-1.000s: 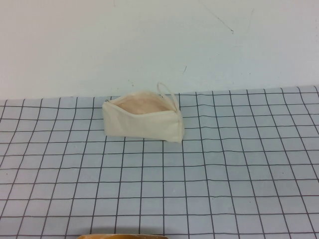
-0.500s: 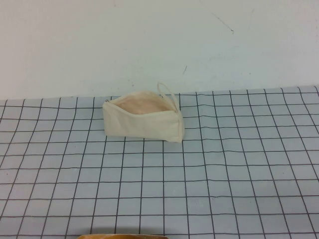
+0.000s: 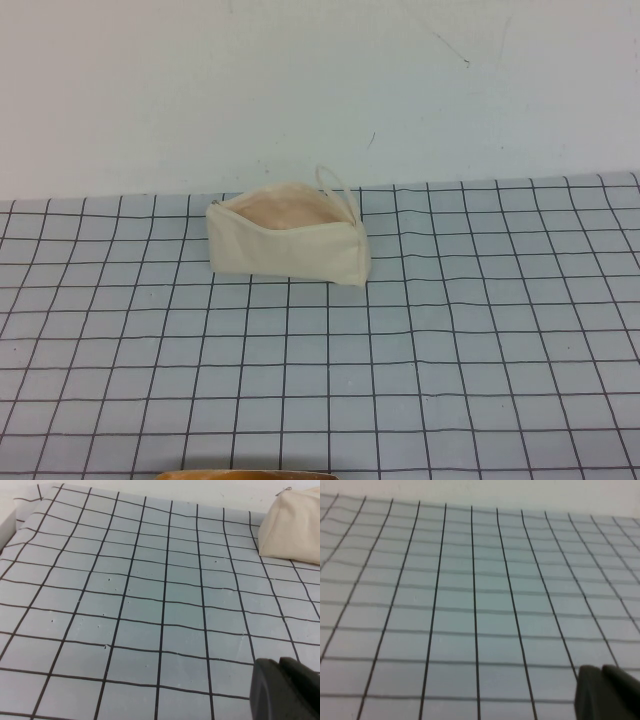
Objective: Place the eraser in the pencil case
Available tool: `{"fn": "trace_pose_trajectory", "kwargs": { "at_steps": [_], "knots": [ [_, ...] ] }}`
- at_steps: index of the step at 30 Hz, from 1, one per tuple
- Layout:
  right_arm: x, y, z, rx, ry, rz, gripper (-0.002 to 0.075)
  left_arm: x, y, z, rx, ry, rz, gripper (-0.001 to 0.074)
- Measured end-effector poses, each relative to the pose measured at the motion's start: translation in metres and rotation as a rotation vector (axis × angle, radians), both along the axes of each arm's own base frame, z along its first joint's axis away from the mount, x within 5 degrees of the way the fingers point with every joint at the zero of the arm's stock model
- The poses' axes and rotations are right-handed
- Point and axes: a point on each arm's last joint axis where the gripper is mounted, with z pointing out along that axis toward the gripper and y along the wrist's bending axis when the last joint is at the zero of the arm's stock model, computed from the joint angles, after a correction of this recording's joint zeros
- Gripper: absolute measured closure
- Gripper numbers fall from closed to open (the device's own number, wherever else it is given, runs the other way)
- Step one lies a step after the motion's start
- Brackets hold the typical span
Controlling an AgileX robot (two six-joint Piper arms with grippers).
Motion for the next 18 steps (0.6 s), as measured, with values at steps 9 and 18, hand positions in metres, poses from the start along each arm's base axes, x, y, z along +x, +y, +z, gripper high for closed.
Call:
{"fn": "trace_pose_trajectory", "kwargs": {
  "at_steps": [9,18],
  "knots": [
    [-0.0015,-0.0002,-0.0044,-0.001,0.045,-0.002,0.0727,-0.0001,0.0000,-0.0003,0.000,0.004,0.000,0.0737],
    [-0.0015,-0.0002,-0.0044,-0.002,0.045,-0.002,0.0727,-0.0002,0.0000,-0.0006,0.000,0.006,-0.001,0.0737]
  ]
}}
